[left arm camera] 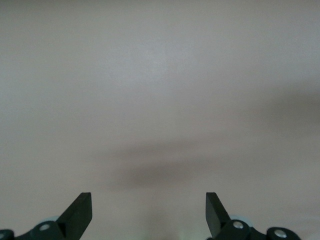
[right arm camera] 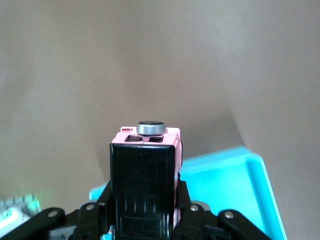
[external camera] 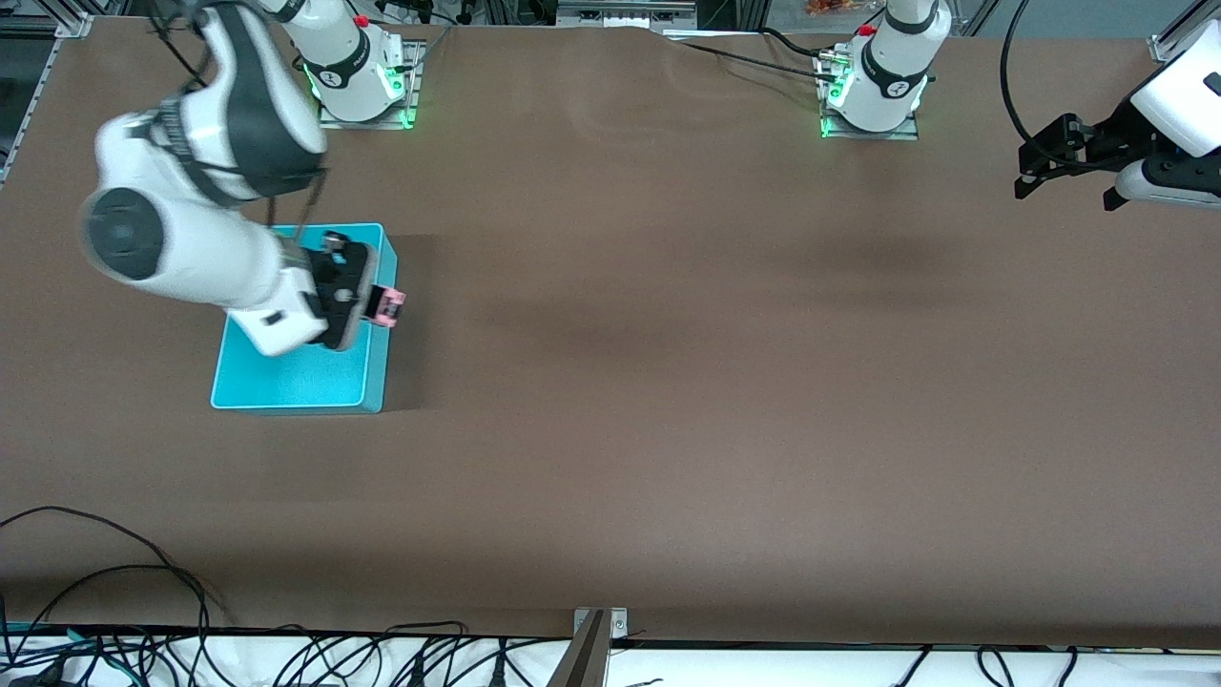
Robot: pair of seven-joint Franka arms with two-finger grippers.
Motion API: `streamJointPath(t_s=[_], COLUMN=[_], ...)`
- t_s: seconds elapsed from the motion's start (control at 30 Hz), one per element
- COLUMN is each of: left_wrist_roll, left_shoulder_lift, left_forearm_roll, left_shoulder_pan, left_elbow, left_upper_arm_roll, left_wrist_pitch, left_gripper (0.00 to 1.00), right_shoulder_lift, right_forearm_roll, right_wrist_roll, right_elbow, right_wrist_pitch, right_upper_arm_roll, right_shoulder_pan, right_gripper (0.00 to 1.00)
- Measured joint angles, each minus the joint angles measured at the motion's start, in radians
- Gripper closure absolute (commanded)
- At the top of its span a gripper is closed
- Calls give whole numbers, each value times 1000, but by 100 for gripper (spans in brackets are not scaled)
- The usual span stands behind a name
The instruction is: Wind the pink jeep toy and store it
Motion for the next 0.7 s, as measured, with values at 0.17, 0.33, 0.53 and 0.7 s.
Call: streamJointPath(t_s=[0.17,0.33,0.53,0.7], left_wrist_roll=[0,0,0,0], left_shoulder_lift=[0,0,0,0], left_forearm_roll=[0,0,0,0], left_shoulder_pan=[0,0,0,0], left_elbow=[0,0,0,0], left_upper_arm_roll=[0,0,1,1], left_wrist_pitch=[0,0,0,0], left_gripper=[0,0,0,0], right_shoulder_lift=[-28,-32,-38,-67], right_forearm_roll=[6,8,8,8], right_wrist_roll=[-156,-285,-366,-418], right_elbow=[0,-24,-133,-291], right_wrist_pitch=[-57,-74,0,161], right_upper_arm_roll=[-60,-115,-131,-141], right_shoulder_pan=[-35,-35,-35,-33], right_gripper=[60,60,60,60])
